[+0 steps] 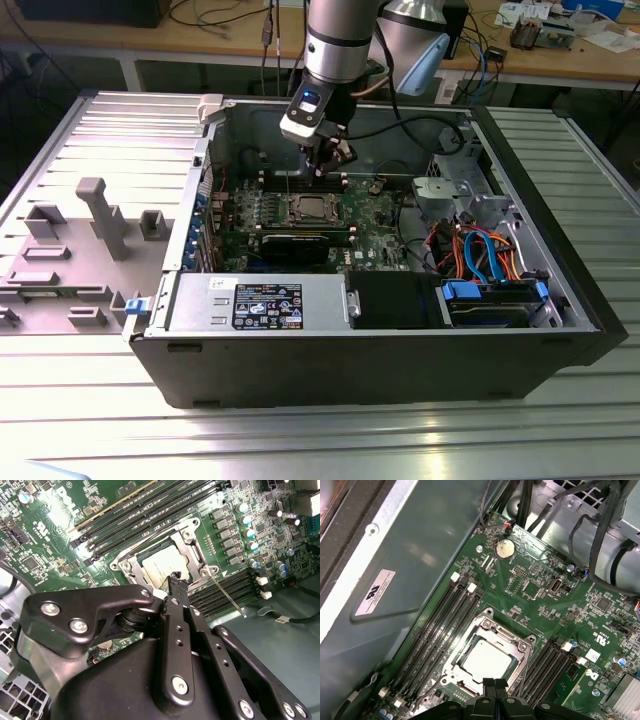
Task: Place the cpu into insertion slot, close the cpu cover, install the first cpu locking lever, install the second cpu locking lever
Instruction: 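Install the first cpu locking lever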
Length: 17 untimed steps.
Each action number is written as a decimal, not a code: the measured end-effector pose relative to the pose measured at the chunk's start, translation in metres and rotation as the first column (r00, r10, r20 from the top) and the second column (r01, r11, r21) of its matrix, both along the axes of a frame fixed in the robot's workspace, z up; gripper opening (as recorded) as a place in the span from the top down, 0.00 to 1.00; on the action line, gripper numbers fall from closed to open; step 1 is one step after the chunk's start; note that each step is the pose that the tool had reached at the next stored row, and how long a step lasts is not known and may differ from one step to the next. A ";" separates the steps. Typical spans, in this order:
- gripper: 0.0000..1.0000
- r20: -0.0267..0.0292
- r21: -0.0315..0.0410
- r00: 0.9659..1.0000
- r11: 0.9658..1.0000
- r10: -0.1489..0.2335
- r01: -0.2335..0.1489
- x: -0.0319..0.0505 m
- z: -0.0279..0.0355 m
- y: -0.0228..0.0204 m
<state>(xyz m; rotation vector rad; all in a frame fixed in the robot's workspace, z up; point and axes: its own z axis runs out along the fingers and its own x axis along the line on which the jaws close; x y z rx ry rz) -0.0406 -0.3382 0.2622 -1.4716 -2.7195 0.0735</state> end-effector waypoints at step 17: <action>0.89 0.000 0.003 0.998 0.998 0.060 -0.060 0.0000 0.0000 0.0000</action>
